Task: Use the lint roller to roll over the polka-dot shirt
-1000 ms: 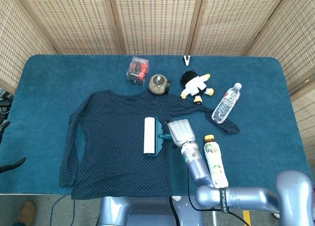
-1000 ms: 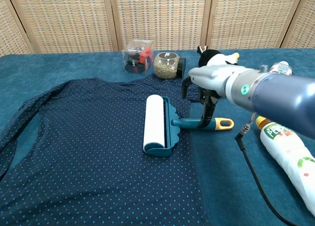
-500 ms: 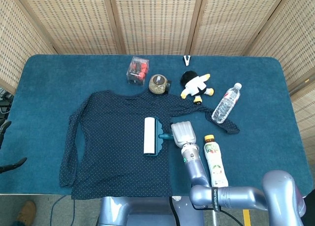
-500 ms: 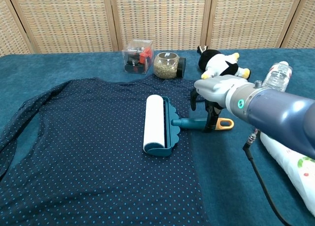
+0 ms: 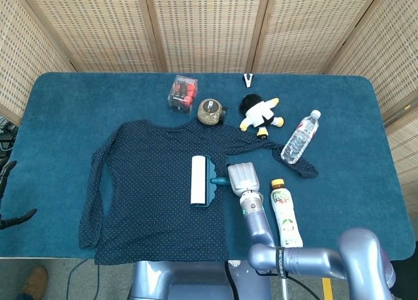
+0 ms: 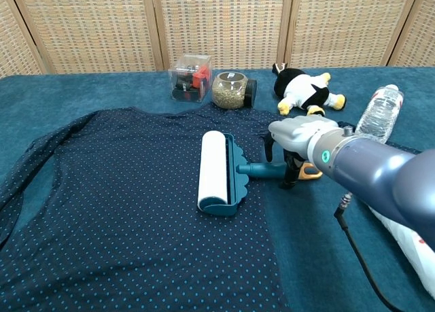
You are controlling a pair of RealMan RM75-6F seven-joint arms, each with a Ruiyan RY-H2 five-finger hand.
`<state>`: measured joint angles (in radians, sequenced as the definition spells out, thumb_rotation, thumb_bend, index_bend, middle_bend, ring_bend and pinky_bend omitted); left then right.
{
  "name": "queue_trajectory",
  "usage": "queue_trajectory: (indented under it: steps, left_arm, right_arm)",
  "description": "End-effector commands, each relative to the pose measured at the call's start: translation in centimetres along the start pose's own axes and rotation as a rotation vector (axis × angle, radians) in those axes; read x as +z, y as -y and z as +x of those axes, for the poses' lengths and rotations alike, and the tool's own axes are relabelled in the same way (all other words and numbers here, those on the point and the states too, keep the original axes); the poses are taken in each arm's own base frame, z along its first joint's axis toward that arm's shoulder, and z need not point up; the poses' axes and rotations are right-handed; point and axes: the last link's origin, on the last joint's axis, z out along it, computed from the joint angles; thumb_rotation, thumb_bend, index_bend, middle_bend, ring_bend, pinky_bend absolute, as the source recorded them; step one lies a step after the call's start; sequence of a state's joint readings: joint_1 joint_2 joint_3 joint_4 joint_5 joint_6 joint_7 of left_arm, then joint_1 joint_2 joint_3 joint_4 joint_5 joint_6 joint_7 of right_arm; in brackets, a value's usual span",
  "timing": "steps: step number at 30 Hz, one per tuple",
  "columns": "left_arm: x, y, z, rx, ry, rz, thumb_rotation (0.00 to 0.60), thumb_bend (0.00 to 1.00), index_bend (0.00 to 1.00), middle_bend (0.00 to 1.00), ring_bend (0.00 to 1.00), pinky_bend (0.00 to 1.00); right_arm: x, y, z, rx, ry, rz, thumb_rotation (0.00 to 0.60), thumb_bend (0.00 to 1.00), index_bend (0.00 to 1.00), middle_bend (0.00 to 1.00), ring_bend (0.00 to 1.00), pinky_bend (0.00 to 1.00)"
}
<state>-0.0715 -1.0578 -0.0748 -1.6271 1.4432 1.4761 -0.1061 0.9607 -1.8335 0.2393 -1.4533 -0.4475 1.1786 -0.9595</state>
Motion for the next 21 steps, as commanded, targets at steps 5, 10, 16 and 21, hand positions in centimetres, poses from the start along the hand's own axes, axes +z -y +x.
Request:
queue_trajectory:
  steps: [5,10,16,21]
  left_arm:
    - [0.0,0.1,0.1,-0.004,-0.002,0.004,0.600,0.00,0.00,0.00,0.00,0.00]
    - [0.0,0.1,0.0,-0.005,0.002,0.001,0.600,0.00,0.00,0.00,0.00,0.00]
    - [0.0,0.1,0.1,-0.007,0.001,0.001,0.600,0.00,0.00,0.00,0.00,0.00]
    - [-0.1,0.1,0.1,-0.015,0.005,-0.002,0.600,0.00,0.00,0.00,0.00,0.00]
  right_arm:
    - [0.3,0.4,-0.6,-0.011,0.007,0.001,0.600,0.45,0.38,1.00,1.00,1.00]
    - [0.5,0.5,-0.9,-0.022,0.005,-0.003,0.600,0.52,0.47,1.00,1.00,1.00]
    - [0.3,0.3,-0.5,-0.026,-0.025,0.003,0.600,0.78,0.69,1.00,1.00,1.00]
    - [0.0,0.4,1.1,-0.022,-0.068,0.019,0.600,0.81,0.70,1.00,1.00,1.00]
